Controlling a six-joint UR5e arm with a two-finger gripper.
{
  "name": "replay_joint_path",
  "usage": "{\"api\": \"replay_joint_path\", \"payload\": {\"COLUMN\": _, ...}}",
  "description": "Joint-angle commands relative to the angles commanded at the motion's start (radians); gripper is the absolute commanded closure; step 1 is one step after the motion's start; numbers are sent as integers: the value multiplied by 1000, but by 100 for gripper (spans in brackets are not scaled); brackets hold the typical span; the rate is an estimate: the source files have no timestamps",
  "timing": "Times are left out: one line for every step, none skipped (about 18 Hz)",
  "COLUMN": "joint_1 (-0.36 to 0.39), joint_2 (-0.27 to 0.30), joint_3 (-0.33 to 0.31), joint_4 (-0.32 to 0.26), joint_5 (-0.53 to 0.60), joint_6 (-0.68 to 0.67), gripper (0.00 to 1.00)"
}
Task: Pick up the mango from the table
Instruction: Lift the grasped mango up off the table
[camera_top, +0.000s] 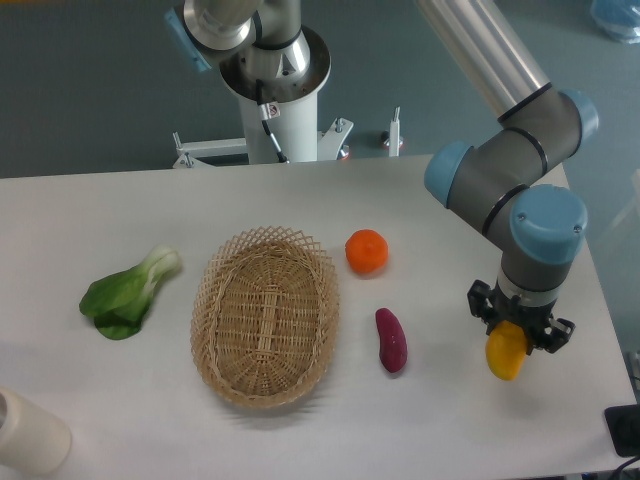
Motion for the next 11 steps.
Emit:
{"api": "replay_joint_path", "payload": {"joint_1": 2, "joint_2": 2, "joint_3": 3, "joint_4": -9, "joint_5": 0, "joint_6": 22, "gripper": 59}}
{"api": "replay_joint_path", "payload": {"joint_1": 5, "joint_2": 3, "joint_3": 8, "joint_4": -21, "joint_5": 0, "joint_6": 35, "gripper": 59}}
{"api": "replay_joint_path", "payload": {"joint_1": 8, "joint_2": 8, "joint_3": 14, "joint_4": -37, "joint_5": -2, "joint_6": 40, "gripper": 59}}
{"api": "replay_joint_path", "payload": {"joint_1": 8, "joint_2": 9, "joint_3": 23, "joint_4": -57, "joint_5": -2, "joint_6": 42, "gripper": 58}}
{"api": "replay_joint_path", "payload": {"joint_1": 8, "joint_2": 11, "joint_3": 28, "joint_4": -69, "joint_5": -2, "joint_6": 42, "gripper": 58}}
{"api": "replay_joint_path", "payload": {"joint_1": 8, "joint_2": 11, "joint_3": 34, "joint_4": -74, "joint_5": -2, "joint_6": 42, "gripper": 58}}
{"api": "replay_joint_path", "payload": {"joint_1": 8, "joint_2": 11, "joint_3": 34, "joint_4": -74, "joint_5": -2, "joint_6": 42, "gripper": 58}}
{"api": "replay_joint_path", "payload": {"joint_1": 8, "joint_2": 12, "joint_3": 35, "joint_4": -74, "joint_5": -2, "joint_6": 42, "gripper": 58}}
{"api": "replay_joint_path", "payload": {"joint_1": 8, "joint_2": 12, "joint_3": 35, "joint_4": -74, "joint_5": -2, "joint_6": 42, "gripper": 58}}
{"api": "replay_joint_path", "payload": {"joint_1": 8, "joint_2": 12, "joint_3": 34, "joint_4": -74, "joint_5": 0, "joint_6": 43, "gripper": 57}}
{"api": "replay_joint_path", "payload": {"joint_1": 8, "joint_2": 12, "joint_3": 34, "joint_4": -74, "joint_5": 0, "joint_6": 43, "gripper": 57}}
